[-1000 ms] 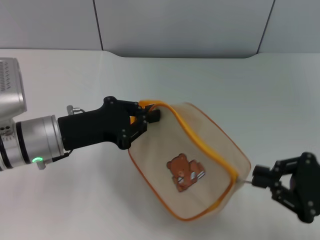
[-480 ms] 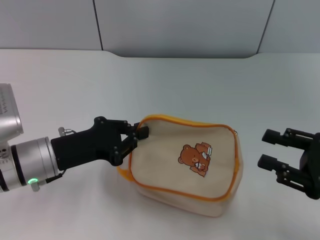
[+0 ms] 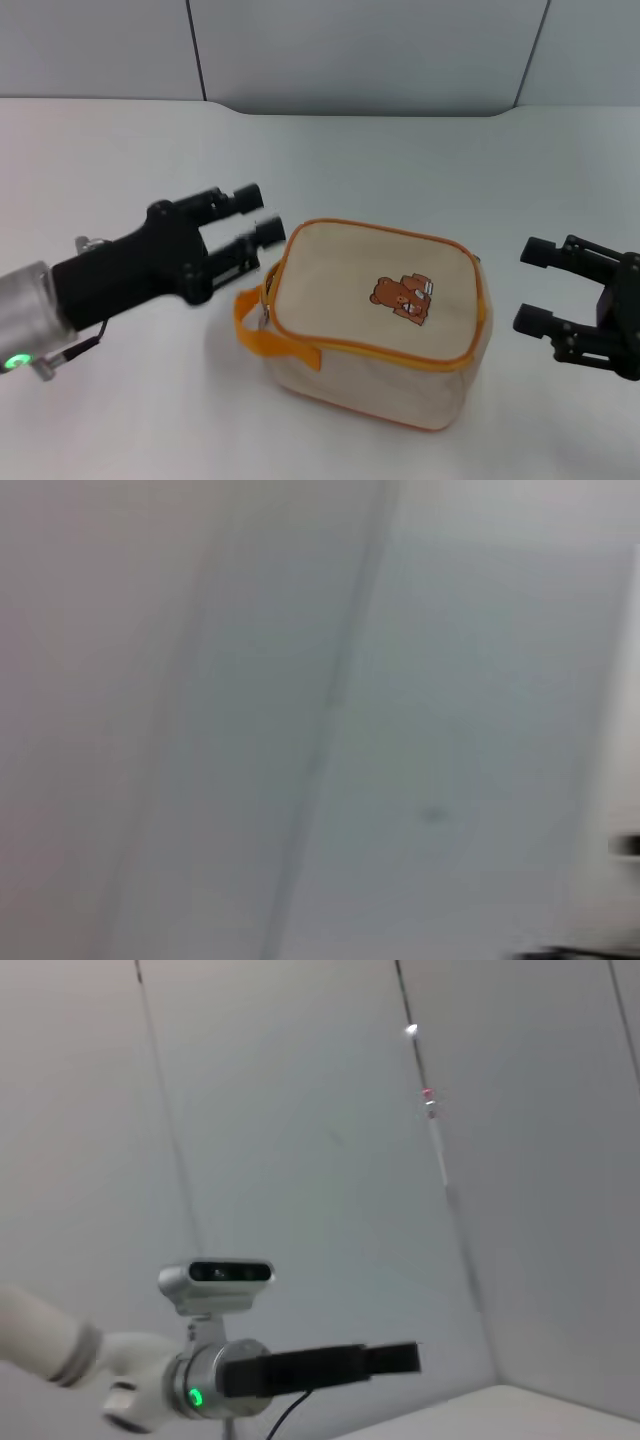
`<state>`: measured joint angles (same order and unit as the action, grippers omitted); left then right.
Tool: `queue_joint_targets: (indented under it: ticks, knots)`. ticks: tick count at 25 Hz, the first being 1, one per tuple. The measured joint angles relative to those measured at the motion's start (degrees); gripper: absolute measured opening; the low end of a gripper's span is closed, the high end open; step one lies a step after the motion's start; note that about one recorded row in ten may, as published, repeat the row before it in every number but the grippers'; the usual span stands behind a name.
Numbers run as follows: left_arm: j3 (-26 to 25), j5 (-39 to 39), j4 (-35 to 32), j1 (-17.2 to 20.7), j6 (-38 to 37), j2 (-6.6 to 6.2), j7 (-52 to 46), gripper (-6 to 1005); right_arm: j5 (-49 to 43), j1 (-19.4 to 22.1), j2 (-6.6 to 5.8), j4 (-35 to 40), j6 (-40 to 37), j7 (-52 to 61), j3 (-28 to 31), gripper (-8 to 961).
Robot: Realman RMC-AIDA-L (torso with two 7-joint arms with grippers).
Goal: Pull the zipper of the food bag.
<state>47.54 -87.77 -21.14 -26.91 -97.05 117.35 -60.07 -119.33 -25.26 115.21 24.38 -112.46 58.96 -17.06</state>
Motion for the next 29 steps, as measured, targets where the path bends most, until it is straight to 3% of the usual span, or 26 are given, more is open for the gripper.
queue_joint_targets:
  ticks: [3, 8, 12, 29]
  knots:
    - [4.07, -5.90, -1.28, -1.07, -11.71, -2.17, -2.10, 461, -1.02, -1.27, -1.20, 0.09, -3.01, 2.19, -2.83, 797]
    - [4.48, -9.80, -2.63, -1.14, -13.86, -2.17, -4.50, 677, -1.10, -2.63, -1.34, 0.17, -3.21, 3.21, -8.70, 797]
    - [4.10, -11.84, -3.10, -0.43, -13.75, -2.00, -5.32, 811, -1.15, -3.63, -0.34, 0.25, -1.74, 3.25, -12.86, 796]
    - [4.58, -11.98, -3.20, -0.24, -13.82, -1.97, -5.41, 810, -1.17, -4.19, -0.11, 0.23, -1.35, 3.73, -13.44, 796]
